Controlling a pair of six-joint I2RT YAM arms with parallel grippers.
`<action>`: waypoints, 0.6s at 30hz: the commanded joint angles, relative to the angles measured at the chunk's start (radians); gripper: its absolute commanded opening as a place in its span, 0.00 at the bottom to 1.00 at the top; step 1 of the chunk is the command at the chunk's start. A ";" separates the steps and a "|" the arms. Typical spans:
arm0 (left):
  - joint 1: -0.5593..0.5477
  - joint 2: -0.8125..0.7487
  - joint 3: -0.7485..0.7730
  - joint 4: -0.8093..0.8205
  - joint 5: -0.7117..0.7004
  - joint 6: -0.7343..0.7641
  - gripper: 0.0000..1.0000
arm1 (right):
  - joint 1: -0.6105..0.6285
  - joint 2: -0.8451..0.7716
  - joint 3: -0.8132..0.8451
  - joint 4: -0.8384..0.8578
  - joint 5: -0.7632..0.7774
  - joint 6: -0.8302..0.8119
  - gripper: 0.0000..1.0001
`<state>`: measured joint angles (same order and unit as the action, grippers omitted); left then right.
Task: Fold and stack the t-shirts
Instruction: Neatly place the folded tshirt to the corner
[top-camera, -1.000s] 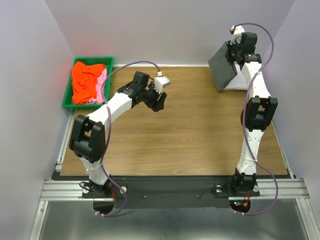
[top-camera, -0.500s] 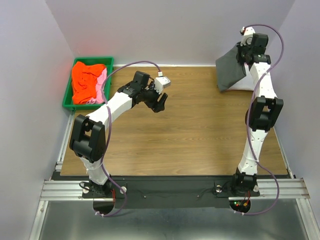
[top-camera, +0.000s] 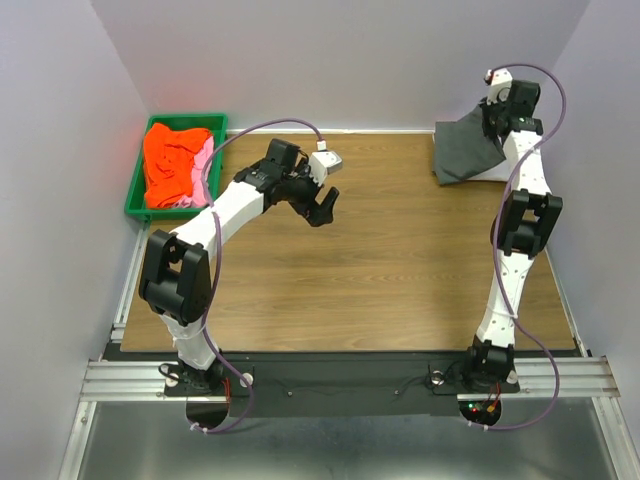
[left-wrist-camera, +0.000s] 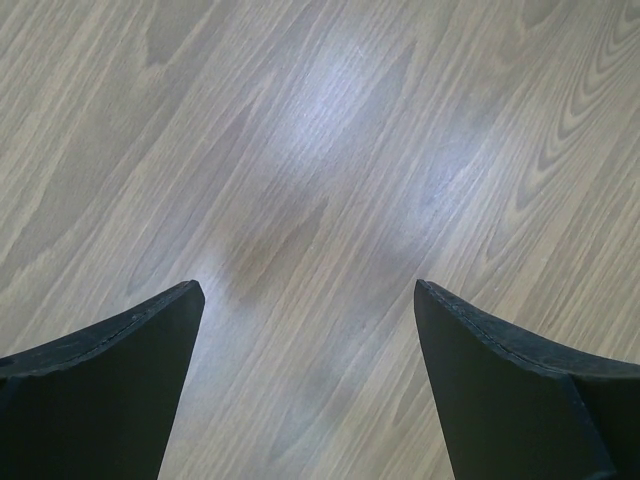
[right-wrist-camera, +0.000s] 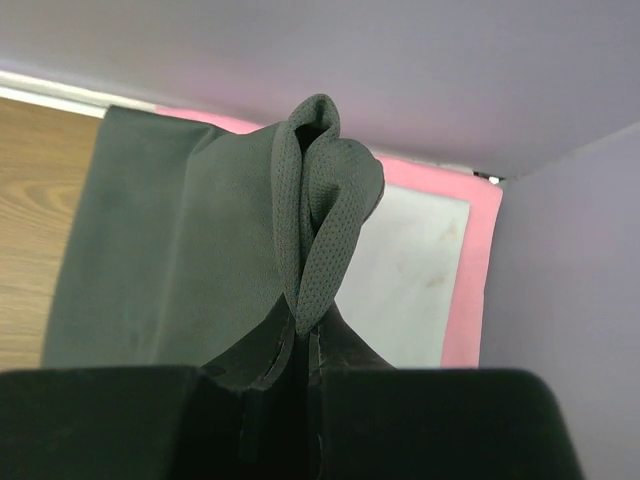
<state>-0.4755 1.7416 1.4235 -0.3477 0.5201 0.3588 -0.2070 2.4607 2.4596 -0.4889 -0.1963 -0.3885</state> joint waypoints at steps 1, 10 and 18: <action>0.009 -0.014 0.061 -0.025 0.017 0.015 0.99 | -0.014 0.012 0.038 0.059 0.018 -0.042 0.01; 0.020 -0.001 0.083 -0.050 0.014 0.026 0.99 | -0.043 0.069 0.030 0.095 0.044 -0.107 0.01; 0.020 0.012 0.094 -0.054 0.012 0.016 0.99 | -0.058 0.110 0.032 0.142 0.055 -0.161 0.01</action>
<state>-0.4618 1.7515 1.4681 -0.3935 0.5194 0.3691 -0.2470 2.5637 2.4592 -0.4393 -0.1642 -0.5030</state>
